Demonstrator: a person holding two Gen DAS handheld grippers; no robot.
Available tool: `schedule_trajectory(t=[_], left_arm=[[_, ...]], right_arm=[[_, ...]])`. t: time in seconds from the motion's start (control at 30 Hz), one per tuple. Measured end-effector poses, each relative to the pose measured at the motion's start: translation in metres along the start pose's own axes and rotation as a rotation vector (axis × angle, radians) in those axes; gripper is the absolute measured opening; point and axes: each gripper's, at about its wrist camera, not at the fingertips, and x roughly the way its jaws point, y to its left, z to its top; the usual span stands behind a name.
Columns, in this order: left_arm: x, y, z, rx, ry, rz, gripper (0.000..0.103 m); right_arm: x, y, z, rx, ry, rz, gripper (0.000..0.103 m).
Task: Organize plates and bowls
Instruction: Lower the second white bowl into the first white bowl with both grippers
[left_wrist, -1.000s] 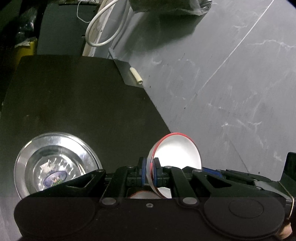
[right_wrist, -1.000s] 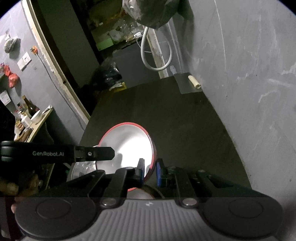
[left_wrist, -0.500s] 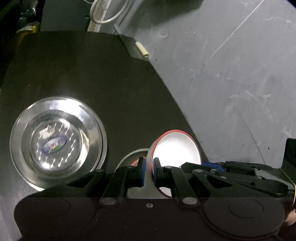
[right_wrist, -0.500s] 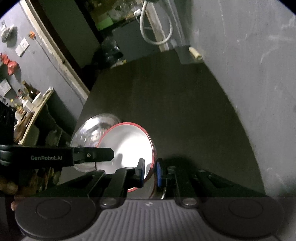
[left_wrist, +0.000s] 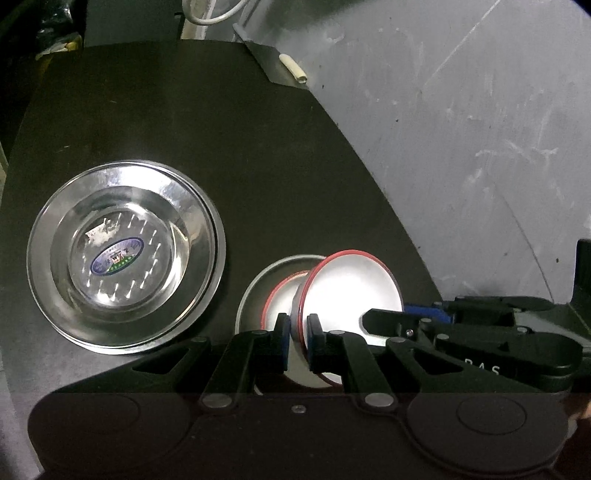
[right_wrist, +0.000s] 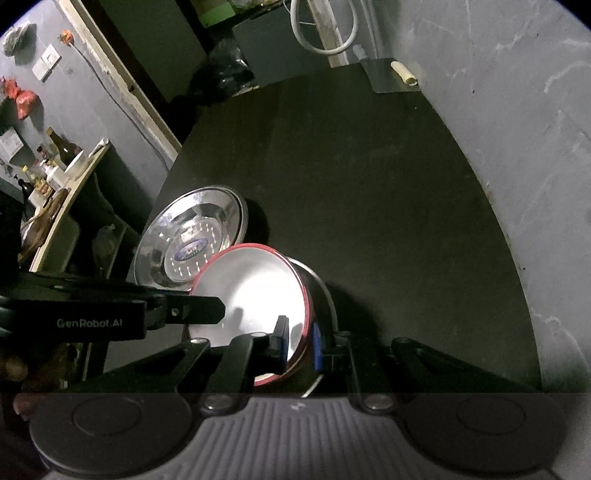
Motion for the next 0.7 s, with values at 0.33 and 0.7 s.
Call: schedule_trajectory(t=[0.33, 0.7], left_arm=[[0.007, 0.002, 0.0, -0.009, 0.05, 0.031, 0.009], [0.011, 0.002, 0.002, -0.016, 0.065, 0.038, 0.009]], right_arm=[[0.006, 0.002, 0.003, -0.025, 0.024, 0.007, 0.015], [0.007, 0.002, 0.005, -0.029, 0.031, 0.011, 0.015]])
